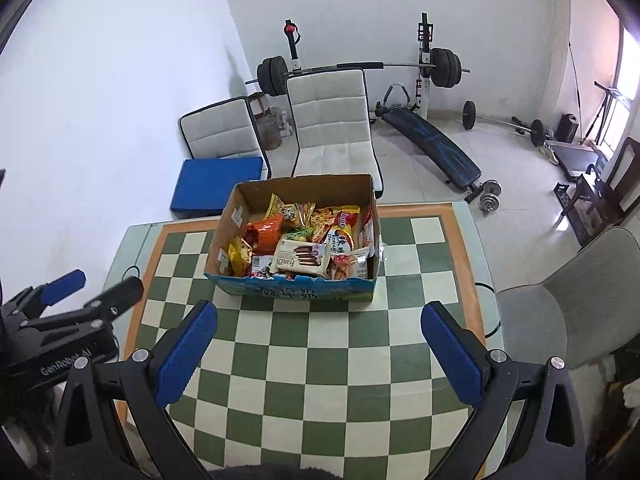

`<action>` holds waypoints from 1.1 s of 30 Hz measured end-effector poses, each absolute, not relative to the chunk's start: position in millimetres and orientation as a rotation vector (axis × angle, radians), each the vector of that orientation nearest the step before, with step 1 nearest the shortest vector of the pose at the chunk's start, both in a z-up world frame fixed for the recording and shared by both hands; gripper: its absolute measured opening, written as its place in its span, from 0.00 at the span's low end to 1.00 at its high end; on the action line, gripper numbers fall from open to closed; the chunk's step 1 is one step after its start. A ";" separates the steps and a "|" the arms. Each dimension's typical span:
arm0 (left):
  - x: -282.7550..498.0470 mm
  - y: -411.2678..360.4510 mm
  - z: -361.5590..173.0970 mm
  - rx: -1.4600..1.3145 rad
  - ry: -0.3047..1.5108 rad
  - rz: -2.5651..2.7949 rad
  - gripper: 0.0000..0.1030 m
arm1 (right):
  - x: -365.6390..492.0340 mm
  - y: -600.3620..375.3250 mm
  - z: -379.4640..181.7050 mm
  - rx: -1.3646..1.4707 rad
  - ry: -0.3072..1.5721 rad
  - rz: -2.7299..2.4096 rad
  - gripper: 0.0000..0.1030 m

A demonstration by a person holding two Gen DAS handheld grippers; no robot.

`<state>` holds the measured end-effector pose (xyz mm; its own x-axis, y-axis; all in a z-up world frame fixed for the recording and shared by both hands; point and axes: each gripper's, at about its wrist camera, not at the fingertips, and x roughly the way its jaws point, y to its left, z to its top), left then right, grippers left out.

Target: Organize snacks

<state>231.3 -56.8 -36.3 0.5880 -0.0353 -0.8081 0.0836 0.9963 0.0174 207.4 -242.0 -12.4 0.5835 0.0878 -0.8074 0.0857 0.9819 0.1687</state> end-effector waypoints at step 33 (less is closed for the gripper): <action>244.0 -66.1 -45.3 0.065 0.968 -0.093 0.94 | 233.5 -252.3 -29.0 0.197 0.964 -0.038 1.00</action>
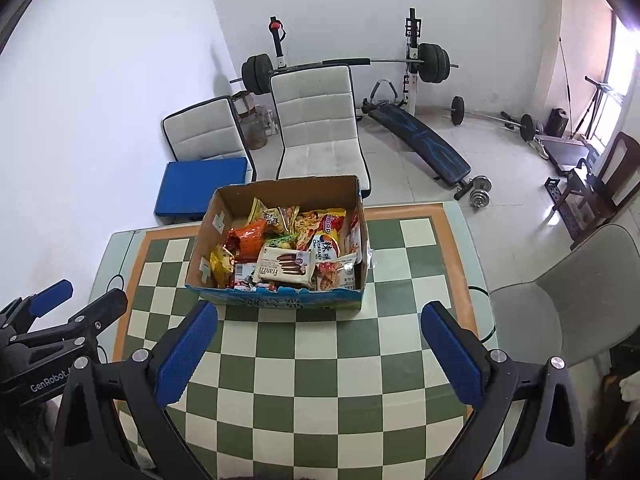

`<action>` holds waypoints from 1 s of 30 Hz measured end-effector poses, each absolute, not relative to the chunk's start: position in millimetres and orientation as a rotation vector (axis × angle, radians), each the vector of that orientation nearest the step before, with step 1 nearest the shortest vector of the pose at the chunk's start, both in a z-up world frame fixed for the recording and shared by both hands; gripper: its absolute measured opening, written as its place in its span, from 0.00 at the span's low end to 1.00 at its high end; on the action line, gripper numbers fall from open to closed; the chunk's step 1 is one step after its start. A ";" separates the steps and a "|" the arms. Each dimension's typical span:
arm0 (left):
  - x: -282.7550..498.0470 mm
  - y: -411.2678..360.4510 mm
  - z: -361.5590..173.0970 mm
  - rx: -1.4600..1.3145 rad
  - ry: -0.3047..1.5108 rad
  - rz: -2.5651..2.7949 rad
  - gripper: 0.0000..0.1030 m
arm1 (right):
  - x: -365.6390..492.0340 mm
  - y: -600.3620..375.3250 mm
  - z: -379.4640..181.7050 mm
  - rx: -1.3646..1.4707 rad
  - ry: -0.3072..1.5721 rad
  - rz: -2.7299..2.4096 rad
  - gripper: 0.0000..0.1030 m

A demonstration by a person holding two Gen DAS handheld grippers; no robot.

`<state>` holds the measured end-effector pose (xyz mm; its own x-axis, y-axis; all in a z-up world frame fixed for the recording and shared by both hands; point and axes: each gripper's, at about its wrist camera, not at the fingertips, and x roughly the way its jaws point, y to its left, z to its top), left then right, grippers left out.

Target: Organize snacks

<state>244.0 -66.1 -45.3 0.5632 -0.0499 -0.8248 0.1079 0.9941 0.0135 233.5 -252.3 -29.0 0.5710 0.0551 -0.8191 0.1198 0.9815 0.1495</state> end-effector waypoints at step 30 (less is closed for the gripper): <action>244.6 -62.6 -51.5 0.060 0.959 -0.096 0.94 | 234.6 -253.7 -33.0 0.217 0.972 -0.054 1.00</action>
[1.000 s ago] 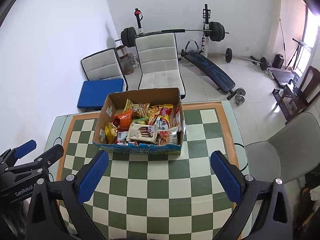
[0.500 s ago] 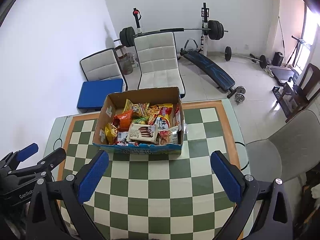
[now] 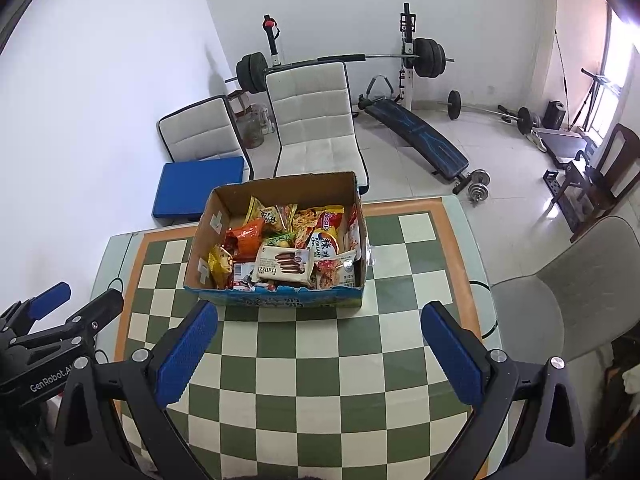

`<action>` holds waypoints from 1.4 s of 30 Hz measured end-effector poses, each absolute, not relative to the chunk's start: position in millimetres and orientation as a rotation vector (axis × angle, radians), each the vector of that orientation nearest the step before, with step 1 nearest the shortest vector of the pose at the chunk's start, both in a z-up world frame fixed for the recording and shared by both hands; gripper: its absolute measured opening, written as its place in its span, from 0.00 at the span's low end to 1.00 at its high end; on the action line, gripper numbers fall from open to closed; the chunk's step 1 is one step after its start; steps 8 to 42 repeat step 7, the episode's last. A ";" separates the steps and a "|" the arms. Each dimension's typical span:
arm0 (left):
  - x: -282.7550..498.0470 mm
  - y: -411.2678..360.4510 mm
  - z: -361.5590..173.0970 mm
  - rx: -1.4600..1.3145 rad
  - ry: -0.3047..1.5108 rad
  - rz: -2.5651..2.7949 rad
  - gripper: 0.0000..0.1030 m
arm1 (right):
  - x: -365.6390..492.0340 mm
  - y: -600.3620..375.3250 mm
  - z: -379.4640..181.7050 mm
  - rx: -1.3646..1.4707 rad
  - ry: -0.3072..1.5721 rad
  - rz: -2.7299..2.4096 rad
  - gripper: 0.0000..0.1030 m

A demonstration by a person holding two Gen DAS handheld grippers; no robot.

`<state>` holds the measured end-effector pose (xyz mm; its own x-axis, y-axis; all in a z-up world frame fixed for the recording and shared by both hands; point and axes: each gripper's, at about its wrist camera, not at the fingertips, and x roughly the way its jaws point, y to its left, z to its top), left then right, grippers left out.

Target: Organize snacks

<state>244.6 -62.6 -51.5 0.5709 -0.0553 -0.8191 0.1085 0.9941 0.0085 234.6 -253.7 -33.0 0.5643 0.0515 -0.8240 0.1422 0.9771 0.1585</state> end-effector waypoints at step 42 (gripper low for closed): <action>245.8 -62.4 -50.6 0.060 0.958 -0.096 0.94 | 234.4 -255.1 -31.6 0.219 0.969 -0.057 1.00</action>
